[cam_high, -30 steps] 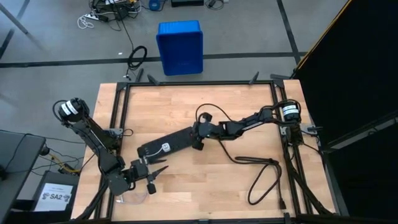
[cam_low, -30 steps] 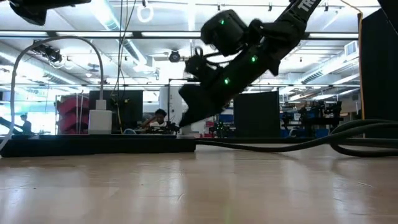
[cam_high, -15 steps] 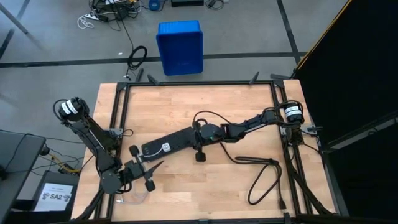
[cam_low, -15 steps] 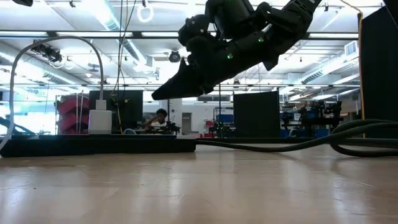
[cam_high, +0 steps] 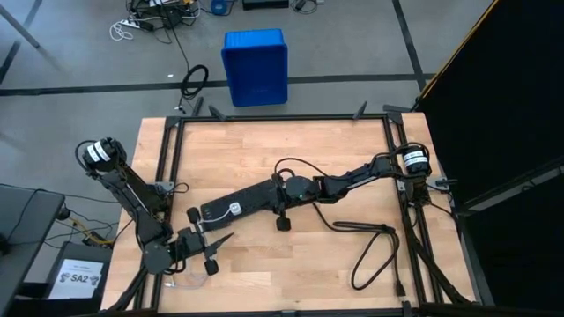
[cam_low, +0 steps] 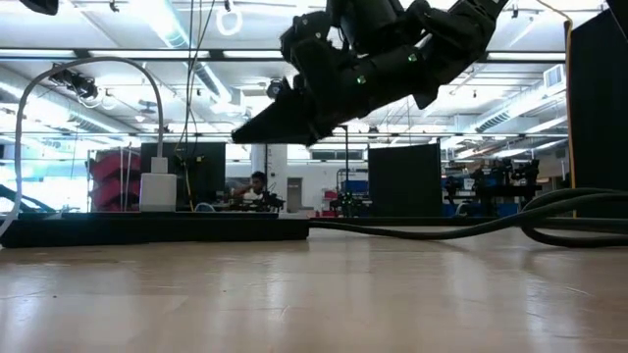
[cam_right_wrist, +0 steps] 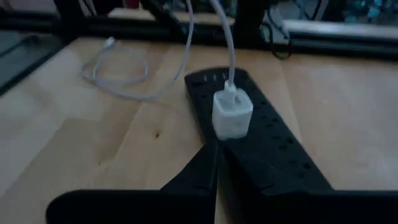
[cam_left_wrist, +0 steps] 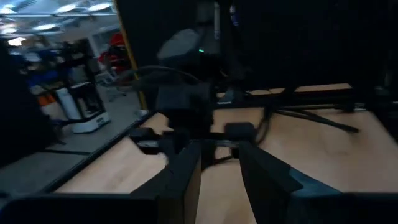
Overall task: Insert USB
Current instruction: Remove the charger adapter from the outlet extension
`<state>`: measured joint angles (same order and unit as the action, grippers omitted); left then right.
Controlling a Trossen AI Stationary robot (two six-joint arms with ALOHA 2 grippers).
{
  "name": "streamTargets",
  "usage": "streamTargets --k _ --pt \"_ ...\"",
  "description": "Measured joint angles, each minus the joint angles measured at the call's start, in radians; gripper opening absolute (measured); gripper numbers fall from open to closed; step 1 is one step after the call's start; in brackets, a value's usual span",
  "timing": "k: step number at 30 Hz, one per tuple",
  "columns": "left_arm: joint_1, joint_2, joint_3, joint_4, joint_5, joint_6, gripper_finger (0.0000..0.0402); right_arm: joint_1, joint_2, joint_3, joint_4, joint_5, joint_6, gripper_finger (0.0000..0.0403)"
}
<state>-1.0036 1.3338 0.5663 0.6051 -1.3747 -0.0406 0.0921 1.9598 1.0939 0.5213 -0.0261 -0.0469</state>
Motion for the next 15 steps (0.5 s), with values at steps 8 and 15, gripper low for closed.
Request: streamTargets --k 8,15 --pt "0.000 0.000 0.000 -0.346 0.214 -0.432 0.0089 0.032 0.000 0.000 0.028 0.036 -0.015 0.0105" --pt "0.009 0.001 0.000 -0.680 0.295 -0.828 0.0041 0.030 0.001 0.000 0.025 0.083 -0.005 0.0177"
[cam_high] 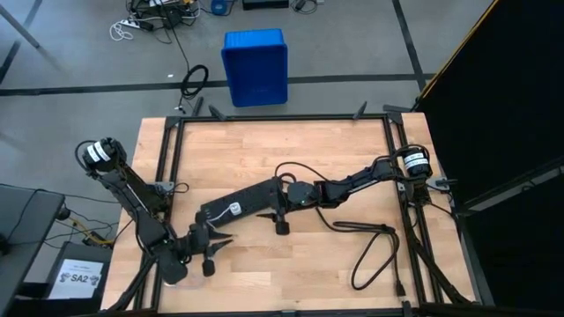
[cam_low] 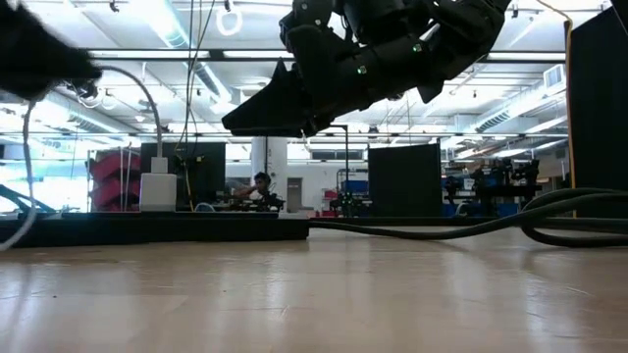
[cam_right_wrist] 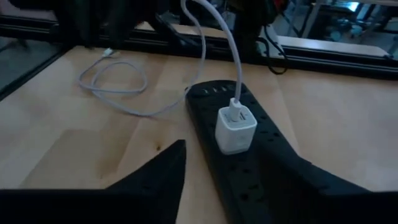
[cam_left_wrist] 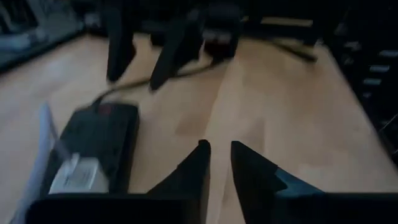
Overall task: Insert USB
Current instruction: Remove the charger adapter from the outlet extension
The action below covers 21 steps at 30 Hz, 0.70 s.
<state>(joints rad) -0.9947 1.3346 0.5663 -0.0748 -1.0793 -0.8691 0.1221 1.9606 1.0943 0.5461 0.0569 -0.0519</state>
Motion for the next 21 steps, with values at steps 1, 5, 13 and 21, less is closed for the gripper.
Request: streamTargets --k 1,5,13,21 --pt "0.007 0.000 0.000 -0.053 0.024 -0.064 0.0034 -0.003 0.000 0.000 0.000 0.000 0.010 0.0184" --pt "0.041 0.000 0.000 -0.252 0.113 -0.327 0.0021 -0.011 0.000 0.000 0.004 0.000 0.023 0.0208" --pt "0.155 0.000 0.000 -0.501 0.306 -0.488 0.0064 -0.011 0.000 0.000 0.029 0.000 0.023 0.0231" --pt "0.271 0.000 0.000 -0.538 0.360 -0.423 0.0155 -0.012 0.001 0.000 0.022 -0.034 0.023 0.0233"
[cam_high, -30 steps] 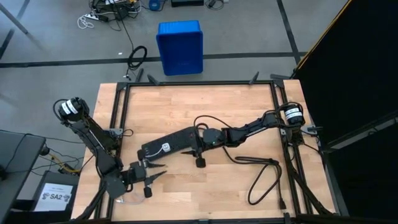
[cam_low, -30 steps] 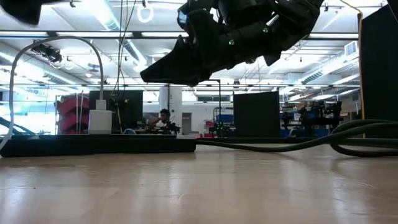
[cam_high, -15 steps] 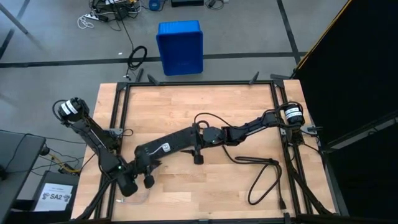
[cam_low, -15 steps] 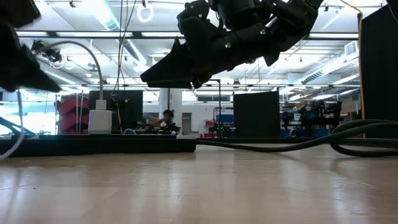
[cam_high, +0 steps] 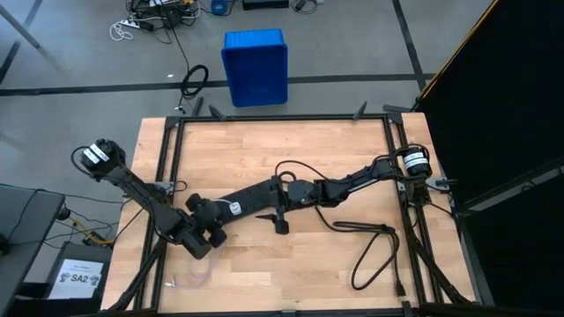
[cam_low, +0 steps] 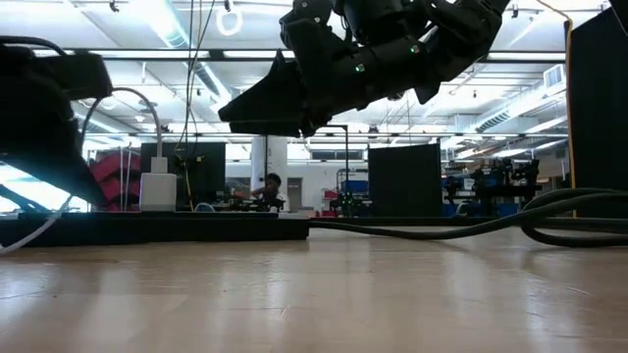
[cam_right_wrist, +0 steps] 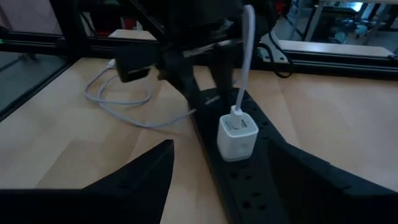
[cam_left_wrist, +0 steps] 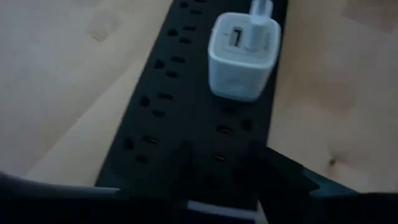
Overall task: Insert USB
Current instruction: Remove the charger adapter from the outlet extension
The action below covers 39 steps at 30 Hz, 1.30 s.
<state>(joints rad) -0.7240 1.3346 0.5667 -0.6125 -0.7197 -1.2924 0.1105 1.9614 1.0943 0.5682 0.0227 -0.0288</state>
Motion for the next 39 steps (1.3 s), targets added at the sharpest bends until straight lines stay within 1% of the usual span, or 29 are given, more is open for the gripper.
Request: streamTargets --k 3,8,13,17,22,24,27,34,37,39 --pt "0.025 0.000 0.000 0.000 0.006 0.033 0.0183 0.001 0.000 0.000 0.000 -0.001 -0.020 0.0229" --pt "0.071 0.000 0.010 0.001 0.062 0.096 0.0220 -0.008 0.000 0.000 0.000 -0.020 -0.029 0.0233" --pt "0.124 0.000 0.016 0.021 0.114 0.162 0.0244 -0.022 0.000 0.000 -0.001 -0.029 -0.032 0.0242" --pt "0.160 -0.003 0.009 0.037 0.187 0.174 0.0241 -0.025 0.000 0.000 -0.001 -0.046 -0.039 0.0245" --pt "0.194 -0.002 0.004 0.123 0.237 0.285 0.0231 -0.023 0.000 0.000 -0.021 -0.046 -0.076 0.0242" --pt "0.210 0.000 0.002 0.162 0.238 0.353 0.0230 -0.024 0.000 0.000 -0.021 -0.046 -0.078 0.0242" --pt "0.245 0.000 0.002 0.215 0.265 0.407 0.0230 -0.029 0.000 0.000 -0.028 -0.045 -0.078 0.0245" --pt "0.322 0.002 -0.001 0.272 0.291 0.541 0.0229 -0.042 0.000 0.000 -0.094 -0.072 -0.081 0.0245" --pt "0.357 0.003 -0.003 0.326 0.319 0.612 0.0229 -0.048 0.029 0.003 -0.074 -0.075 -0.086 0.0248" --pt "0.377 0.009 -0.003 0.355 0.339 0.639 0.0229 -0.050 0.074 0.029 -0.067 -0.075 -0.089 0.0252"
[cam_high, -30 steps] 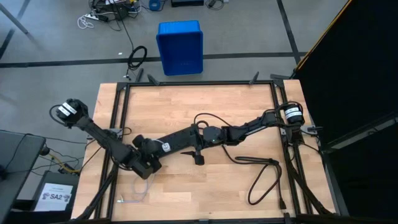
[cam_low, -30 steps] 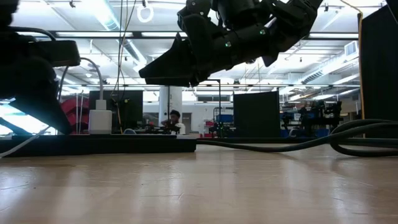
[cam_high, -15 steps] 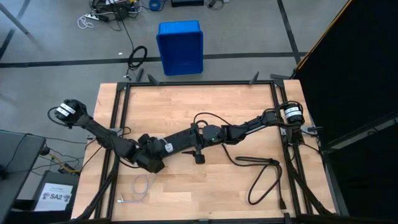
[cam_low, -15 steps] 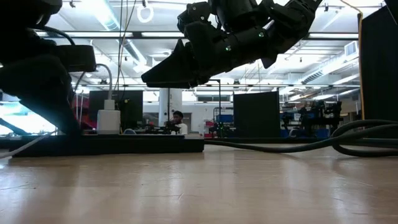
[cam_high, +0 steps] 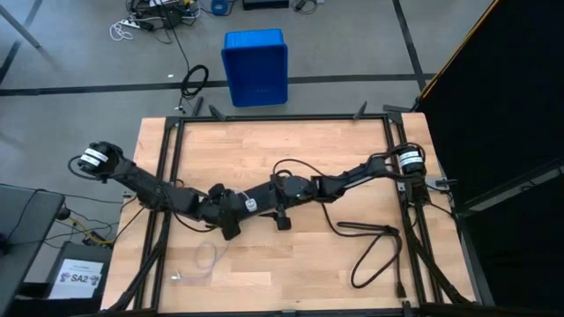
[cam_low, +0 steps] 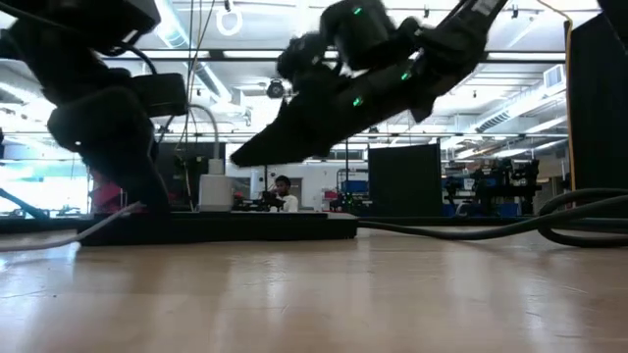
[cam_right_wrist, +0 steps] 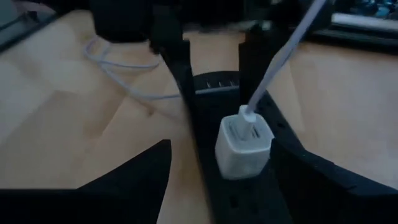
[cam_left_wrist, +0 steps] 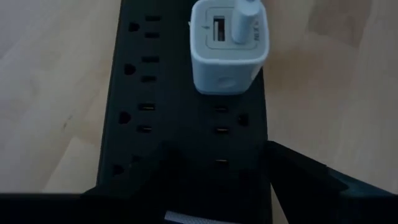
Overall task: Insert USB
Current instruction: Remove the charger adapter from the outlet extension
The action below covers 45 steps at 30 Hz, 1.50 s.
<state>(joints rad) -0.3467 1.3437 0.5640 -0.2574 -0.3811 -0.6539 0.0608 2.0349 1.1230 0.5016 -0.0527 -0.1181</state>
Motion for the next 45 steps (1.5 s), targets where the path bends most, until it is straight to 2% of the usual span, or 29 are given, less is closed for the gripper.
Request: streamTargets --k 5,8,12,18,28,34,45 --pt "0.021 0.038 0.004 0.011 -0.005 0.025 0.0229 -0.012 0.107 0.104 -0.006 0.030 -0.008 0.0270" --pt "0.023 0.058 0.006 0.013 -0.016 0.026 0.0229 -0.022 0.147 0.142 -0.065 0.000 -0.007 0.0277" --pt "0.022 0.062 0.006 0.012 -0.017 0.030 0.0229 -0.034 0.137 0.154 -0.112 -0.043 -0.015 0.0276" --pt "0.024 0.063 0.005 0.012 -0.015 0.044 0.0229 -0.053 0.140 0.152 -0.107 -0.105 -0.017 0.0235" --pt "0.024 0.063 0.003 0.019 -0.014 0.044 0.0229 -0.076 0.140 0.151 -0.096 -0.157 -0.018 0.0113" --pt "0.024 0.063 0.002 0.024 -0.014 0.042 0.0229 -0.076 0.140 0.150 -0.082 -0.161 -0.012 0.0112" --pt "0.024 0.063 0.004 -0.002 -0.015 -0.008 0.0229 -0.074 0.149 0.145 0.014 -0.151 0.099 0.0112"
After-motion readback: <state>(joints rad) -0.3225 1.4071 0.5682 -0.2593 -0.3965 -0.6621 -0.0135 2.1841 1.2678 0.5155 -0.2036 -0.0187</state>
